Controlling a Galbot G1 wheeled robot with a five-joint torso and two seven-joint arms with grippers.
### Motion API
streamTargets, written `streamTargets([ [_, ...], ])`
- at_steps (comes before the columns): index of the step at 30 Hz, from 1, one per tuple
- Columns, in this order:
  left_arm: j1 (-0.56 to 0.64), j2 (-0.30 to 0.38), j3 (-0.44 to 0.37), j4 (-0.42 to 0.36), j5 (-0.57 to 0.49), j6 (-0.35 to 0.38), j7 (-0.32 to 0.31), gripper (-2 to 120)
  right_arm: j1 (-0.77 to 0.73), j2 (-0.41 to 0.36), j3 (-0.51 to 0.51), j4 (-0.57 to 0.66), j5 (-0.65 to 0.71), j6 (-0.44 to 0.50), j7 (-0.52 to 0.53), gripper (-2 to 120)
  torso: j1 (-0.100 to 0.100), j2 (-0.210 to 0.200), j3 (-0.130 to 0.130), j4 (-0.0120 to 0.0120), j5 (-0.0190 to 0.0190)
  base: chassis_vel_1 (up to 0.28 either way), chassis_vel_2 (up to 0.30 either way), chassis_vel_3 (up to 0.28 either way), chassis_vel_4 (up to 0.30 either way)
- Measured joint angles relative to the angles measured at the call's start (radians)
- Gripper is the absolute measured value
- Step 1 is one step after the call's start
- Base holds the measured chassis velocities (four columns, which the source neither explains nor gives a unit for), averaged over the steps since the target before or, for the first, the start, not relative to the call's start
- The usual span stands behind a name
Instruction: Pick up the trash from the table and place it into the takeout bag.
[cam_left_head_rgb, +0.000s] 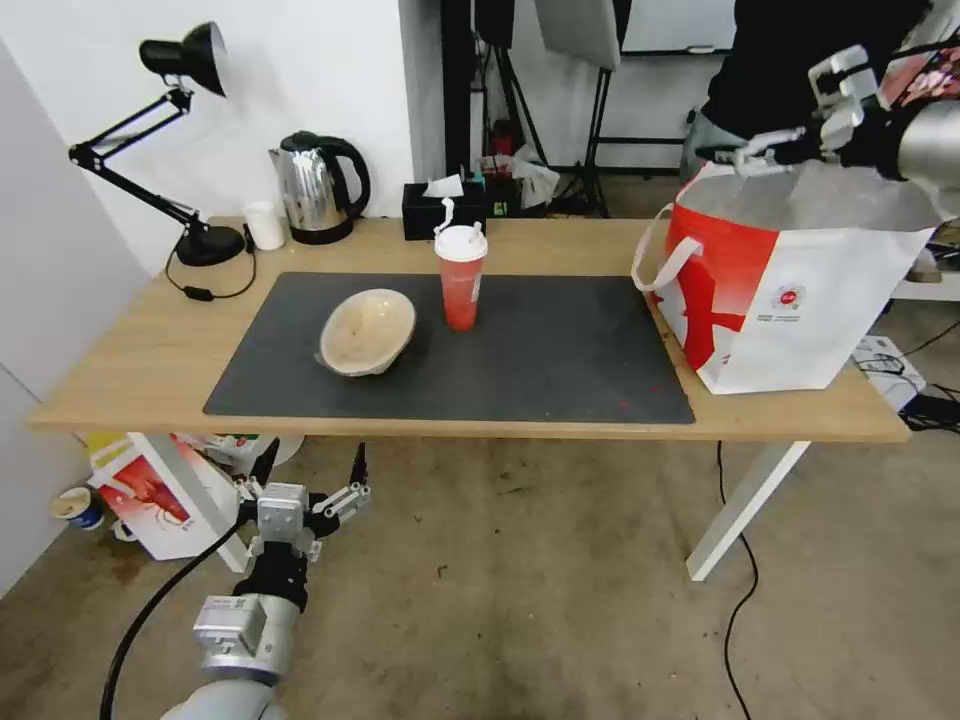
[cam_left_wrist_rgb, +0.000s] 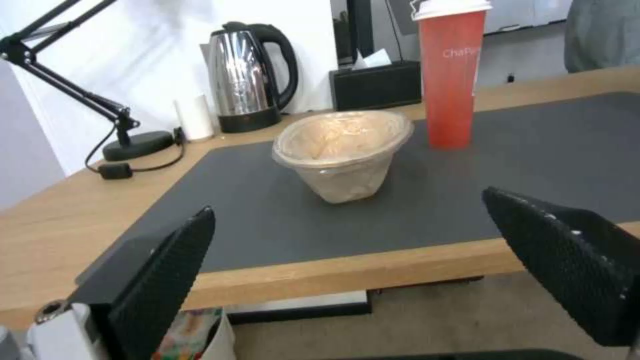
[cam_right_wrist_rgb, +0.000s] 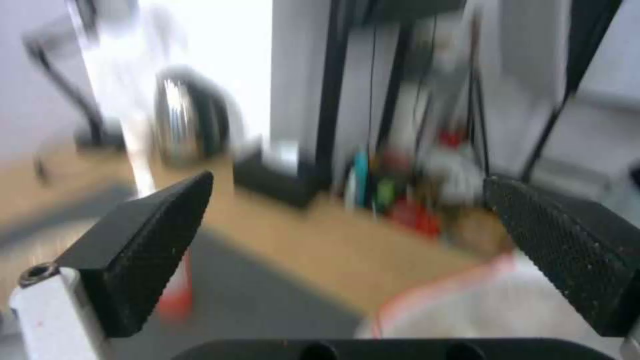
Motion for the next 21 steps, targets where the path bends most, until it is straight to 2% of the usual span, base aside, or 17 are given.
streamTargets([
  [1, 0.0, 0.0, 0.0, 0.0, 0.0, 0.0, 0.0, 100, 0.0, 0.0, 0.0, 0.0, 0.0, 0.0, 0.0, 100, 0.0, 0.0, 0.0, 0.0, 0.0, 0.0, 0.0, 0.0, 0.0],
  [4, 0.0, 0.0, 0.0, 0.0, 0.0, 0.0, 0.0, 100, -0.095, -0.004, 0.044, 0.106, -0.002, 0.301, 0.196, 100, 0.0, 0.0, 0.0, 0.0005, -0.0007, 0.0, 0.0, 0.0, 0.0],
  [5, 0.0, 0.0, 0.0, 0.0, 0.0, 0.0, 0.0, 100, -0.123, -0.004, 0.062, 0.128, -0.021, 0.342, 0.236, 100, 0.0, 0.0, 0.0, 0.0005, -0.0006, 0.0, 0.0, 0.0, 0.0],
  [6, 0.0, 0.0, 0.0, 0.0, 0.0, 0.0, 0.0, 100, -0.123, -0.004, 0.062, 0.128, -0.021, 0.342, 0.236, 100, 0.0, 0.0, 0.0, 0.0005, -0.0006, 0.0, 0.0, 0.0, 0.0],
  [7, 0.0, 0.0, 0.0, 0.0, 0.0, 0.0, 0.0, 100, -0.165, -0.005, 0.096, 0.157, -0.057, 0.389, 0.283, 100, 0.0, 0.0, 0.0, 0.0006, -0.0005, 0.0, 0.0, 0.0, 0.0],
  [8, 0.0, 0.0, 0.0, 0.0, 0.0, 0.0, 0.0, 100, -0.267, -0.011, 0.18, 0.216, -0.162, 0.485, 0.351, 100, 0.0, 0.0, 0.0, 0.0006, -0.0002, 0.0, 0.0, 0.0, 0.0],
  [9, 0.0, 0.0, 0.0, 0.0, 0.0, 0.0, 0.0, 100, -0.267, -0.011, 0.18, 0.216, -0.162, 0.485, 0.351, 100, 0.0, 0.0, 0.0, 0.0006, -0.0002, 0.0, 0.0, 0.0, 0.0],
  [10, 0.0, 0.0, 0.0, 0.0, 0.0, 0.0, 0.0, 100, -0.318, -0.019, 0.214, 0.245, -0.216, 0.528, 0.38, 100, 0.0, 0.0, 0.0, 0.0004, -0.0005, 0.0, 0.0, 0.0, 0.0],
  [11, 0.0, 0.0, 0.0, 0.0, 0.0, 0.0, 0.0, 100, -0.449, -0.045, 0.293, 0.336, -0.335, 0.602, 0.458, 100, 0.0, 0.0, 0.0, -0.0002, 0.0001, 0.0, 0.0, 0.0, 0.0],
  [13, 0.0, 0.0, 0.0, 0.0, 0.0, 0.0, 0.0, 100, -0.508, -0.054, 0.329, 0.382, -0.379, 0.623, 0.494, 100, 0.0, 0.0, 0.0, -0.0004, -0.0002, 0.0, 0.0, 0.0, 0.0],
  [14, 0.0, 0.0, 0.0, 0.0, 0.0, 0.0, 0.0, 100, -0.604, -0.055, 0.366, 0.459, -0.451, 0.646, 0.583, 100, 0.0, 0.0, 0.0, -0.0005, -0.0011, 0.0, 0.0, 0.0, 0.0],
  [15, 0.0, 0.0, 0.0, 0.0, 0.0, 0.0, 0.0, 100, -0.637, -0.041, 0.367, 0.498, -0.47, 0.647, 0.635, 100, 0.0, 0.0, 0.0, -0.0001, -0.0003, 0.0, 0.0, 0.0, 0.0],
  [16, 0.0, 0.0, 0.0, 0.0, 0.0, 0.0, 0.0, 100, -0.637, -0.041, 0.367, 0.498, -0.47, 0.647, 0.635, 100, 0.0, 0.0, 0.0, -0.0001, -0.0003, 0.0, 0.0, 0.0, 0.0],
  [20, 0.0, 0.0, 0.0, 0.0, 0.0, 0.0, 0.0, 100, -0.708, 0.042, 0.344, 0.592, -0.595, 0.632, 0.832, 100, 0.0, 0.0, 0.0, 0.0005, -0.0002, 0.0, 0.0, 0.0, 0.0],
  [21, 0.0, 0.0, 0.0, 0.0, 0.0, 0.0, 0.0, 100, -0.708, 0.042, 0.344, 0.592, -0.595, 0.632, 0.832, 100, 0.0, 0.0, 0.0, 0.0005, -0.0002, 0.0, 0.0, 0.0, 0.0],
])
